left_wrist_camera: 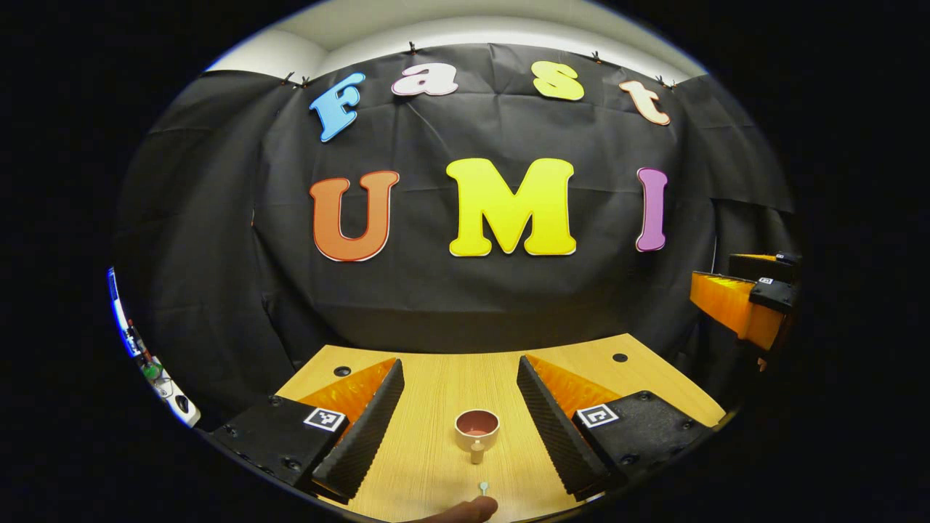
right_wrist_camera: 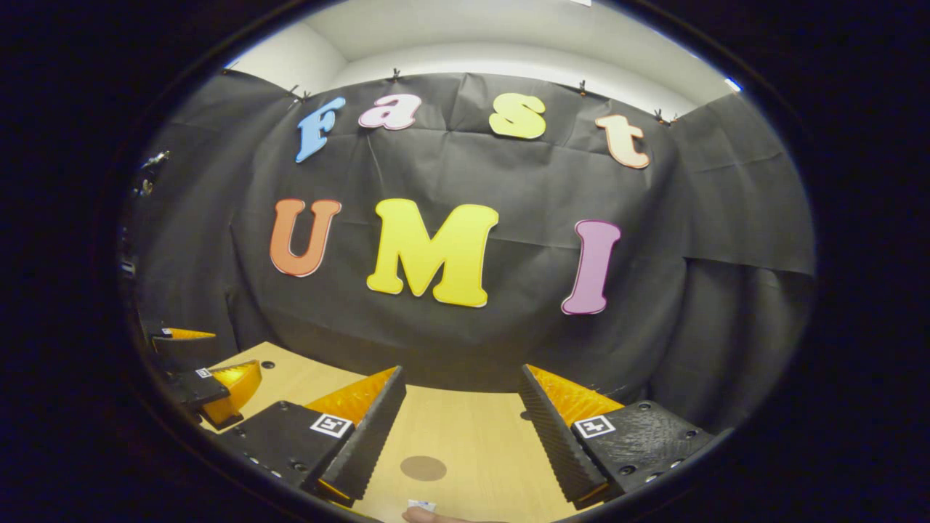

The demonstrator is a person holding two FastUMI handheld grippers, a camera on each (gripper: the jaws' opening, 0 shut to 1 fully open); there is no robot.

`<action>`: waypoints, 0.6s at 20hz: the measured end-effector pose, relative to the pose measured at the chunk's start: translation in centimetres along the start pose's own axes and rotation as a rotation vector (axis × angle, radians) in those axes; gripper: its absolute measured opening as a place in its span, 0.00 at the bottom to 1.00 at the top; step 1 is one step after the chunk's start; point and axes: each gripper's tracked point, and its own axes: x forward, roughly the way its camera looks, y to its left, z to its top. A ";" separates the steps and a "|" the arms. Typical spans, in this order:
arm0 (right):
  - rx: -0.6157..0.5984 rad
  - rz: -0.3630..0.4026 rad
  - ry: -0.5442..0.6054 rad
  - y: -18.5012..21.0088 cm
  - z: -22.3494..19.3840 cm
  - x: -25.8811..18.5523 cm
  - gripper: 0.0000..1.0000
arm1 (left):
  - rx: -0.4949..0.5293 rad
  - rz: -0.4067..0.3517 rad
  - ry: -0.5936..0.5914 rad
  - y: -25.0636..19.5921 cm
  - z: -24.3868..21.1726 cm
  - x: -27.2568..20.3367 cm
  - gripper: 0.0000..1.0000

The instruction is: Put the toothbrush and toothpaste on the desktop into the cup, then pick up the cup and place it on the coaster on the desktop.

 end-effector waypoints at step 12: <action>-0.001 -0.004 0.103 -1.1 -3.2 0.1 0.95 | 0.010 -0.012 0.102 -1.5 -4.6 0.9 1.00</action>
